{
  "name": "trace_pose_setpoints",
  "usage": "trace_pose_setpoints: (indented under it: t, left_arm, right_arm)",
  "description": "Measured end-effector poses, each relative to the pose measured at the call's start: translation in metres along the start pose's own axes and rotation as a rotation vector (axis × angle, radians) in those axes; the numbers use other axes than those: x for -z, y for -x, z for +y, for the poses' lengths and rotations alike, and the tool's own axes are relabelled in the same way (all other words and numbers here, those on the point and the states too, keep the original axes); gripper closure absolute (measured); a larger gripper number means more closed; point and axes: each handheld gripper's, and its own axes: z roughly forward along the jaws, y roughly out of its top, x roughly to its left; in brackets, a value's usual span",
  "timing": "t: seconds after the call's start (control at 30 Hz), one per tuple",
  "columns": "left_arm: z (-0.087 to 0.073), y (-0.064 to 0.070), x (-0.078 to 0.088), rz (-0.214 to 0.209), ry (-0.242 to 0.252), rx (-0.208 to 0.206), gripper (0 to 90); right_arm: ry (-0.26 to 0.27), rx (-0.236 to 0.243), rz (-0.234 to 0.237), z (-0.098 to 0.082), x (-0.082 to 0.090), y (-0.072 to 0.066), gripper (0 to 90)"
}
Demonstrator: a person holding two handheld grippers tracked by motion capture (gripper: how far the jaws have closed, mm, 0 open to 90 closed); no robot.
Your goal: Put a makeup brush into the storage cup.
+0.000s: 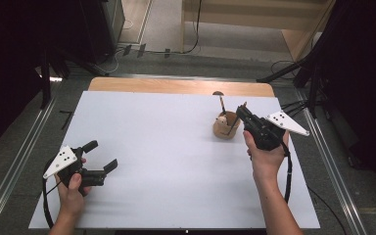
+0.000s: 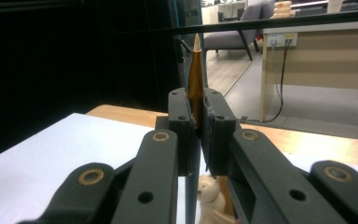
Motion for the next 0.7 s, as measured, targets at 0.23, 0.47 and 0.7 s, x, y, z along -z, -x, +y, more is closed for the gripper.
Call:
trace_pose_setpoints:
  t: [0.23, 0.47, 0.7]
  left_arm:
    - [0.0, 0.001, 0.0, 0.001, -0.003, -0.006, 0.0]
    - [0.0, 0.001, 0.001, 0.007, 0.01, -0.013, 0.0]
    - [0.0, 0.001, 0.001, 0.005, 0.007, -0.014, 0.0]
  right_arm:
    - [0.016, 0.007, -0.023, 0.004, -0.004, 0.007, 84.5]
    - [0.028, 0.025, -0.047, 0.005, -0.011, 0.013, 84.5]
    - [0.026, 0.036, -0.081, 0.001, -0.02, 0.019, 84.5]
